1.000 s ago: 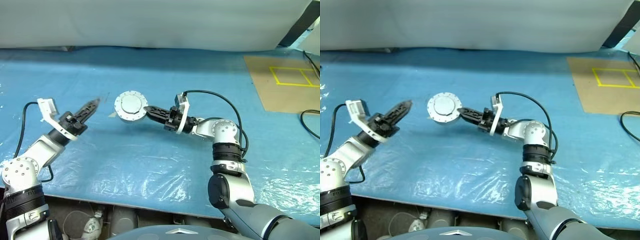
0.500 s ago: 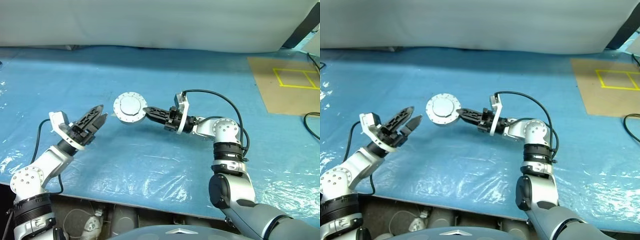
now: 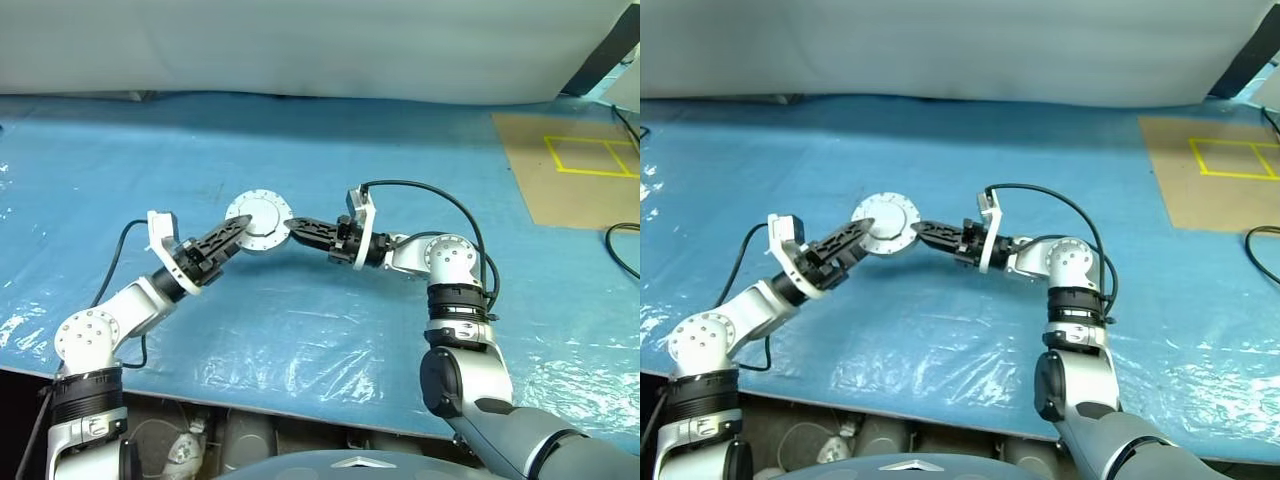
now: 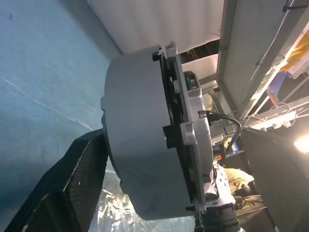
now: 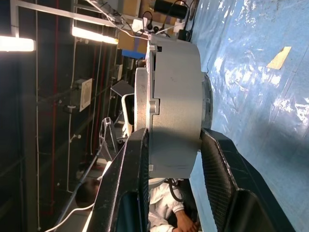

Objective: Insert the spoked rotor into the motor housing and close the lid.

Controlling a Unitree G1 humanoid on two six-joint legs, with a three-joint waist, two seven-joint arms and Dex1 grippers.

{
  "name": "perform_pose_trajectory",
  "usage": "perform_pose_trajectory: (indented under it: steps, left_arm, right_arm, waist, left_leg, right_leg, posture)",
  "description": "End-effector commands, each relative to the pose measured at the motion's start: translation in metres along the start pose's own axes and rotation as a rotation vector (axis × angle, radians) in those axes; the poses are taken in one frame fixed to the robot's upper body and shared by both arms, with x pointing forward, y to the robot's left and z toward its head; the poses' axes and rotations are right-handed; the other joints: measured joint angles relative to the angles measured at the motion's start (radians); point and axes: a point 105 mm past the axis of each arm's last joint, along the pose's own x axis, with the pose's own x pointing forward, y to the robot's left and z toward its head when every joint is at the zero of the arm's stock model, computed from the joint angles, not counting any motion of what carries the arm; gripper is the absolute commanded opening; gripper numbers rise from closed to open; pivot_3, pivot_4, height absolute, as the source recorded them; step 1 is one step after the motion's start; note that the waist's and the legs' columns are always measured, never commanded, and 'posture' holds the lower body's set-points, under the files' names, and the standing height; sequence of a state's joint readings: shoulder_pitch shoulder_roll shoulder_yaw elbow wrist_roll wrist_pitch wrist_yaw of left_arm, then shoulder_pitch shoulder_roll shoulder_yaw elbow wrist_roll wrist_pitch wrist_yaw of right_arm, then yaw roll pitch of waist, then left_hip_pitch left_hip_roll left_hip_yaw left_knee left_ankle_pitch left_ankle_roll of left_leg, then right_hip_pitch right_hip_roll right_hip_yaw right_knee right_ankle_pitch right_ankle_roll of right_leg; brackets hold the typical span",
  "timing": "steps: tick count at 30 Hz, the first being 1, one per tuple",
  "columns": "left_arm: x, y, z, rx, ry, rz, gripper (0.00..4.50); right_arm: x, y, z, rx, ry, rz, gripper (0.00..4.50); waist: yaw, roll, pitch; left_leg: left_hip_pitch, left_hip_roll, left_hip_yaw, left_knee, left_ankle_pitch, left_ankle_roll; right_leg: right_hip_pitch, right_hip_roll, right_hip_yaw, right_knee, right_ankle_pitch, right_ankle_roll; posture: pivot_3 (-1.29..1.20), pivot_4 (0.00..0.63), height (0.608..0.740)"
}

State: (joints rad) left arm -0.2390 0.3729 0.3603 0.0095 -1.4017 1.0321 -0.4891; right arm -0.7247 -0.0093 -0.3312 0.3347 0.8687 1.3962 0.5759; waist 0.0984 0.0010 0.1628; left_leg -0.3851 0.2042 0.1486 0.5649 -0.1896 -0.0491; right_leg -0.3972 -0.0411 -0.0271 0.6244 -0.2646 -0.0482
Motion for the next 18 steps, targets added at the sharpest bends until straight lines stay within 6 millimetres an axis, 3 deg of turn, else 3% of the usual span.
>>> perform_pose_trajectory:
  steps: [1,8,11,14,18]
  left_arm:
    - [0.012,-0.004,0.0,0.005,0.001,-0.037,4.46]
    - [0.02,0.005,0.006,0.043,-0.037,0.009,4.46]
    - [0.019,0.007,0.011,0.073,-0.07,0.017,3.9]
    - [0.022,0.007,0.008,0.076,-0.053,0.021,2.94]
    - [0.028,-0.001,0.002,0.075,-0.024,-0.026,2.83]
  right_arm:
    - [0.006,0.027,0.008,-0.072,-0.012,0.11,1.26]
    - [0.006,0.025,0.007,-0.069,-0.016,0.101,1.26]
    - [0.005,0.025,0.006,-0.068,-0.015,0.101,1.26]
    - [0.006,0.025,0.006,-0.066,-0.016,0.101,1.26]
    - [0.008,0.023,0.004,-0.07,-0.006,0.09,1.26]
  waist:
    - [0.0,0.0,0.0]
    - [-0.002,0.0,0.0]
    - [-0.001,0.0,0.0]
    - [-0.001,0.0,0.0]
    - [-0.001,0.0,0.0]
  left_leg:
    - [0.0,0.0,0.0,0.0,0.0,0.0]
    - [0.0,0.0,0.0,0.001,0.0,0.0]
    - [0.0,0.0,0.0,0.002,0.0,0.0]
    - [0.0,0.0,-0.001,0.002,0.0,0.0]
    - [0.0,0.0,-0.001,0.002,0.0,0.0]
  right_leg:
    - [0.0,0.0,0.0,0.0,0.0,0.0]
    - [0.0,0.0,0.0,0.001,0.0,0.0]
    - [0.001,0.0,0.0,0.001,0.0,0.0]
    - [0.001,0.0,0.0,0.001,0.0,0.0]
    - [0.001,0.0,0.0,0.002,0.0,0.0]
  posture:
    - [0.0,0.15,0.74]
    - [0.0,0.15,0.74]
    - [0.0,0.15,0.74]
    - [0.0,0.15,0.74]
    - [0.0,0.15,0.74]
